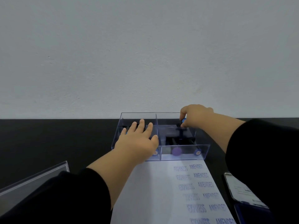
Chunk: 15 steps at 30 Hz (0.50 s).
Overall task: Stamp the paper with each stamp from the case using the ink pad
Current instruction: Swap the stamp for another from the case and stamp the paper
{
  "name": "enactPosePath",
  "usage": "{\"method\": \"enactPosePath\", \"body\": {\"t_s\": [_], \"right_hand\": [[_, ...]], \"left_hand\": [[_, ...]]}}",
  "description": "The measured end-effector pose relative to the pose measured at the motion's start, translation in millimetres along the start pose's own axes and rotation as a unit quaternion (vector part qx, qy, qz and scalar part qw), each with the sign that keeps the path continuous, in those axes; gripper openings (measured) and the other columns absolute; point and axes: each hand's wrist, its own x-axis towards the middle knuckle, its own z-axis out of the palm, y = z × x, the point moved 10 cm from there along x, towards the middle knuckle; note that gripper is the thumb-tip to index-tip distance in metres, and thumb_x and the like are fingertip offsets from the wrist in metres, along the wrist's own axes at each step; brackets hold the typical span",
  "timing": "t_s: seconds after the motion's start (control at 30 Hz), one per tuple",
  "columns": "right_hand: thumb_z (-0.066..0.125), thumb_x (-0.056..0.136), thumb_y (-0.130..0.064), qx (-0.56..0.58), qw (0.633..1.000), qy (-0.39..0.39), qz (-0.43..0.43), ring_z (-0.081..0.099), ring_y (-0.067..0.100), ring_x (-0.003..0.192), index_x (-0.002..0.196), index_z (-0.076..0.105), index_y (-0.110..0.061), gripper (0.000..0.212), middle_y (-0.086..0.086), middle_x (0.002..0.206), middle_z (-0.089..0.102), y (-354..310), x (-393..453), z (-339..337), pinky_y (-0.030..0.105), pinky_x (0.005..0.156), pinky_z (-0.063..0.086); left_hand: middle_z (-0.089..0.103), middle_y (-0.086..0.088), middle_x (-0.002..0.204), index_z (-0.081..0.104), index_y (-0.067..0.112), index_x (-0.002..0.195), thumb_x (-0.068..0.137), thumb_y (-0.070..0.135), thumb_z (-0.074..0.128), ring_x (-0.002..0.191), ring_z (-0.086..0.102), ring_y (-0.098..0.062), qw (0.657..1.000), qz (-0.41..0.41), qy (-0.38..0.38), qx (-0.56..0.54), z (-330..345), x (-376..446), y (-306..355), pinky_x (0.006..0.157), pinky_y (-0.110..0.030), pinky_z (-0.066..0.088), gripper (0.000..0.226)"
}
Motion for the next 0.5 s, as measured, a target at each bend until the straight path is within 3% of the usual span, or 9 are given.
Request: {"method": "enactPosePath", "body": {"t_s": [0.23, 0.5], "right_hand": [[0.073, 0.080, -0.032, -0.122, 0.989, -0.081, -0.021, 0.047, 0.023, 0.117, 0.115, 0.062, -0.033, 0.037, -0.004, 0.124, 0.055, -14.4, 9.3, 9.0, 0.036, 0.089, 0.030], [0.074, 0.078, -0.030, -0.149, 0.978, -0.134, -0.053, 0.048, 0.024, 0.121, 0.123, 0.061, -0.026, 0.046, -0.002, 0.127, 0.057, -17.7, 21.9, 23.6, 0.042, 0.106, 0.035]], "left_hand": [[-0.019, -0.002, 0.158, -0.011, 0.026, 0.151, 0.101, 0.041, 0.014, 0.145, -0.015, -0.023, 1.000, 0.000, 0.000, -0.010, -1.0, -1.7, 0.5, 0.117, -0.044, -0.005, 0.057], [-0.019, -0.003, 0.158, -0.010, 0.025, 0.151, 0.102, 0.040, 0.013, 0.145, -0.015, -0.024, 1.000, 0.004, 0.000, -0.004, -0.7, -1.4, 2.0, 0.117, -0.045, -0.005, 0.056]]}}
